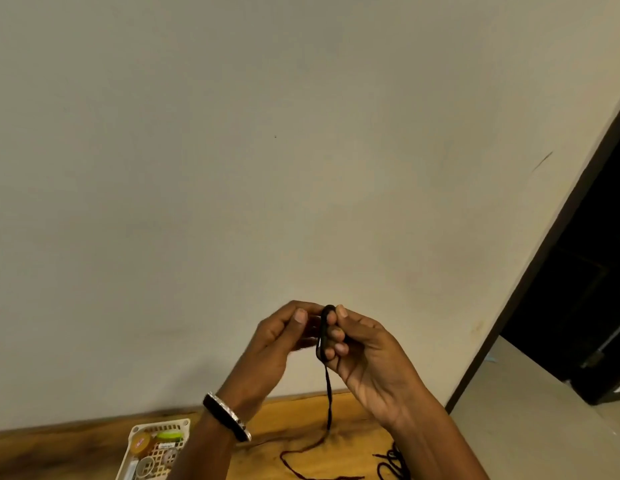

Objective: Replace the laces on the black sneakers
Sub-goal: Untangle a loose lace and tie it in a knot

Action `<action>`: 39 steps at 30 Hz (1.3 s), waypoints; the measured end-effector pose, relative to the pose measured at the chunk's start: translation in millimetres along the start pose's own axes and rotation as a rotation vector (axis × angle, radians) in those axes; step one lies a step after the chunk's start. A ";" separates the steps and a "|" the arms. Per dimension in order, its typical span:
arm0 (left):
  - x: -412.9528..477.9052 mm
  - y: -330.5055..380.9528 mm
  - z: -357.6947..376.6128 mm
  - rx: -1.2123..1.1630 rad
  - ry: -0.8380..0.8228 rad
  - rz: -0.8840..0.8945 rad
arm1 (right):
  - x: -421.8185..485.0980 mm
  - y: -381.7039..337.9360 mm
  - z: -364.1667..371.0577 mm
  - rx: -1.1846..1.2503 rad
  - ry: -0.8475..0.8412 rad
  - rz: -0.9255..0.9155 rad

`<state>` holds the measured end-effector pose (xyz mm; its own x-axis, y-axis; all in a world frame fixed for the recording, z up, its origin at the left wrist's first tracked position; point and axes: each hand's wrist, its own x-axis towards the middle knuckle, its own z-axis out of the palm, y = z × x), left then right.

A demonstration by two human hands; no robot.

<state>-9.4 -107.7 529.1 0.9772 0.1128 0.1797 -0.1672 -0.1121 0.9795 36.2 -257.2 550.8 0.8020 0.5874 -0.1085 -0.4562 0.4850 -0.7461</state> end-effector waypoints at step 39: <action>-2.4 9.6 -17.2 -0.313 0.165 -0.380 | -5.5 10.7 9.0 -0.419 -0.194 -0.394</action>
<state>-15.6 -92.1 539.6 0.9471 0.2450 -0.2071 0.1402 0.2645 0.9541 23.5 -249.4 549.3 0.7770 0.5417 0.3208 0.0835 0.4164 -0.9053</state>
